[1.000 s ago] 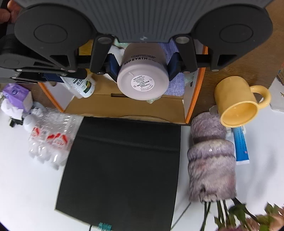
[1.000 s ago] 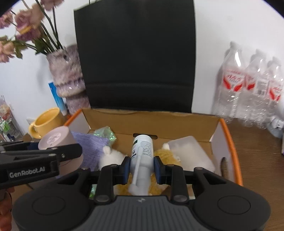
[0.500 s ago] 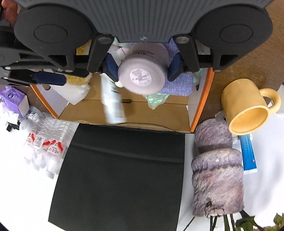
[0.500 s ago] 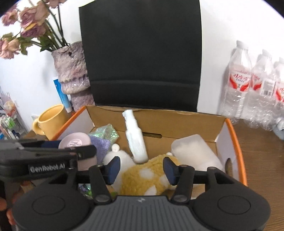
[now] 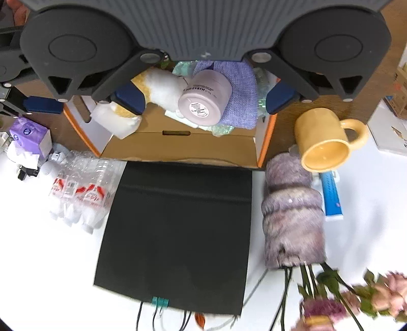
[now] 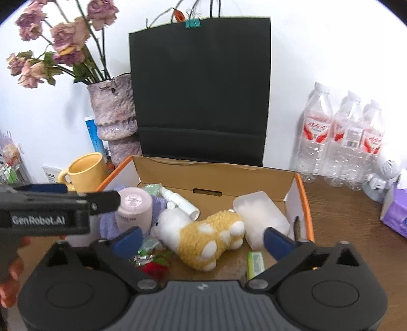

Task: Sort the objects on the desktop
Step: 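Withdraw both tools from the cardboard box back over the table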

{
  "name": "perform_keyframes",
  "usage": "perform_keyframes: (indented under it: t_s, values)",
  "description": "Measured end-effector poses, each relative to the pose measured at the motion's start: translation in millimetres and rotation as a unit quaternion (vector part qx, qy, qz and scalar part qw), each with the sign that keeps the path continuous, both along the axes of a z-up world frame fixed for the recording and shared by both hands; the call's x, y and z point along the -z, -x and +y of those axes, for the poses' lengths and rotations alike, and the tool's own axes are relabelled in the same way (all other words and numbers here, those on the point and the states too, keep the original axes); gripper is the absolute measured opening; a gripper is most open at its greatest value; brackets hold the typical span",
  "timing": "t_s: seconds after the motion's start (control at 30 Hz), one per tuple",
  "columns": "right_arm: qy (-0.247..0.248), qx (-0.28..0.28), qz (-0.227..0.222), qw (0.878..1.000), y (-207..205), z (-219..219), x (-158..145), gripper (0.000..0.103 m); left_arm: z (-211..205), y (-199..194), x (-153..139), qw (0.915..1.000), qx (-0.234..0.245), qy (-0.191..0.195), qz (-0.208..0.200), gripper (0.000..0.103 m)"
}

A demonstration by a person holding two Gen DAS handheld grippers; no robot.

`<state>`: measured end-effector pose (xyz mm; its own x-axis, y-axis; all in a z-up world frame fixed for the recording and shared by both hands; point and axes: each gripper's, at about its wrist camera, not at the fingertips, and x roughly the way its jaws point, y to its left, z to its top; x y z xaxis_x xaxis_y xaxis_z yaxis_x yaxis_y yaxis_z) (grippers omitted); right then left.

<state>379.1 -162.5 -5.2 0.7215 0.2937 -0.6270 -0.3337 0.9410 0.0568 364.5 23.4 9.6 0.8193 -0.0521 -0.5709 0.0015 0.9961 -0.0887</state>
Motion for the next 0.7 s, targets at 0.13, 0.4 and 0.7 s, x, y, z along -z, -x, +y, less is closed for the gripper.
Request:
perform_keyframes:
  t_s: [0.13, 0.4, 0.7]
  values:
    - [0.017, 0.017, -0.018, 1.0, 31, -4, -6, 0.103, -2, 29, -9, 0.9998, 0.005, 0.003, -0.021, 0.103]
    - [0.01, 0.048, -0.03, 0.998, 95, -23, -16, 0.103, -6, 92, -23, 0.9984, -0.004, 0.02, -0.053, 0.103]
    - [-0.002, 0.029, -0.062, 0.998, 155, -36, -19, 0.103, -10, 148, -20, 0.9976, -0.002, 0.051, -0.047, 0.103]
